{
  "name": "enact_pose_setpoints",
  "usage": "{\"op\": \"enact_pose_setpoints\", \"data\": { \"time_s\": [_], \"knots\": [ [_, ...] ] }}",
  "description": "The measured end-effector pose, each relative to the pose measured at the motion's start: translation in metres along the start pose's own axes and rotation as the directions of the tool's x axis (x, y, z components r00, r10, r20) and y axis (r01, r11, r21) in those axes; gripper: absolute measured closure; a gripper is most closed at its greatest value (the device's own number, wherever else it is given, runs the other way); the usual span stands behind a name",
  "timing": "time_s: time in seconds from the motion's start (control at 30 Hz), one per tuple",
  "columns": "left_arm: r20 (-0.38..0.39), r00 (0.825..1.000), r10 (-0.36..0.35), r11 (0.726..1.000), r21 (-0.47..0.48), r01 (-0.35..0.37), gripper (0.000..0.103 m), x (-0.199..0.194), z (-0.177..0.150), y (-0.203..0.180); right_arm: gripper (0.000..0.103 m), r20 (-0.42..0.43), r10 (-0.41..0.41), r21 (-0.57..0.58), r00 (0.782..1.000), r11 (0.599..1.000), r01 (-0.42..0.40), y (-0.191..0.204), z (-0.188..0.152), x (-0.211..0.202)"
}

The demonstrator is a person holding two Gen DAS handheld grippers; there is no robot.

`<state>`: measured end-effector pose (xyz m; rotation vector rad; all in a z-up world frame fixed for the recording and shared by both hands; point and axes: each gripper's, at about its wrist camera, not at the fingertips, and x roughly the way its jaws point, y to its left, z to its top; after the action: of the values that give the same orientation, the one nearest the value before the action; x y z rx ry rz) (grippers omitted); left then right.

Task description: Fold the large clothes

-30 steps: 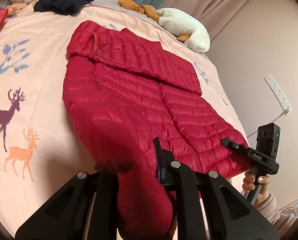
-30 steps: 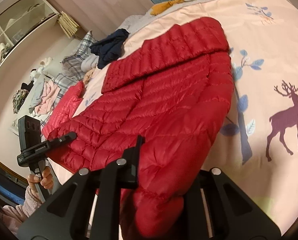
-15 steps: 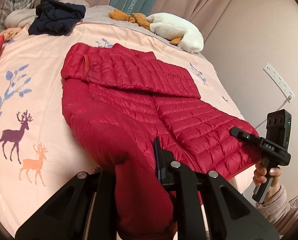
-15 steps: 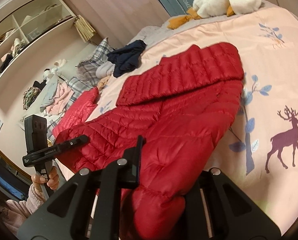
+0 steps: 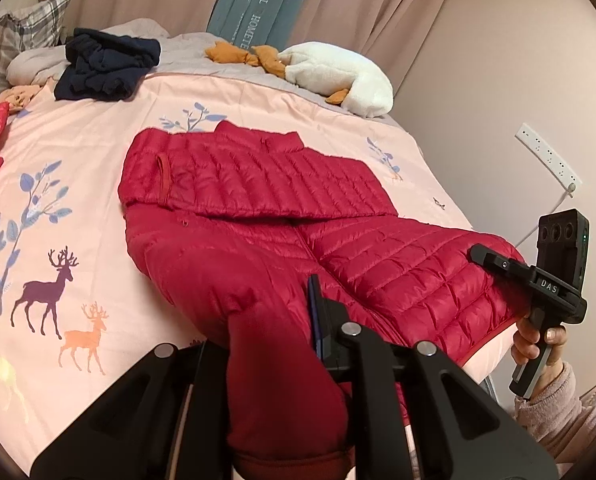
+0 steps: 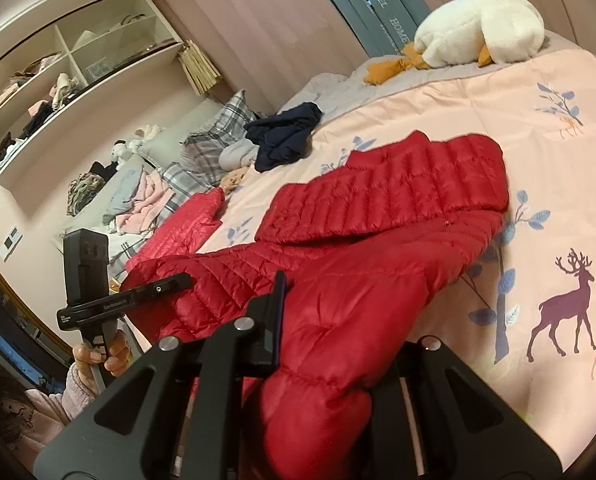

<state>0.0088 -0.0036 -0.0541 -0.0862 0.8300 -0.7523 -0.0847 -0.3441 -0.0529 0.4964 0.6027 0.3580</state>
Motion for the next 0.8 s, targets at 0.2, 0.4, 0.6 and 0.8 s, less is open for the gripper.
{"op": "enact_pose_setpoints", "data": {
  "time_s": [0.2, 0.4, 0.6, 0.8],
  "knots": [
    [0.025, 1.0, -0.008, 1.0, 0.023, 0.008, 0.089, -0.011, 0.008, -0.007, 0.09, 0.025, 0.015, -0.023, 1.0, 1.0, -0.015, 0.01, 0.007, -0.012],
    [0.044, 0.999, -0.013, 0.999, 0.046, 0.011, 0.089, -0.021, 0.011, -0.012, 0.09, 0.048, 0.031, -0.052, 0.998, 0.998, -0.028, 0.019, 0.009, -0.025],
    [0.067, 0.998, -0.017, 0.997, 0.071, 0.012, 0.089, -0.033, 0.008, -0.018, 0.09, 0.065, 0.044, -0.073, 0.997, 0.997, -0.039, 0.025, 0.01, -0.035],
    [0.089, 0.996, -0.025, 0.996, 0.085, 0.017, 0.089, -0.044, 0.009, -0.022, 0.09, 0.08, 0.06, -0.089, 0.995, 0.995, -0.053, 0.031, 0.012, -0.044]
  ]
}}
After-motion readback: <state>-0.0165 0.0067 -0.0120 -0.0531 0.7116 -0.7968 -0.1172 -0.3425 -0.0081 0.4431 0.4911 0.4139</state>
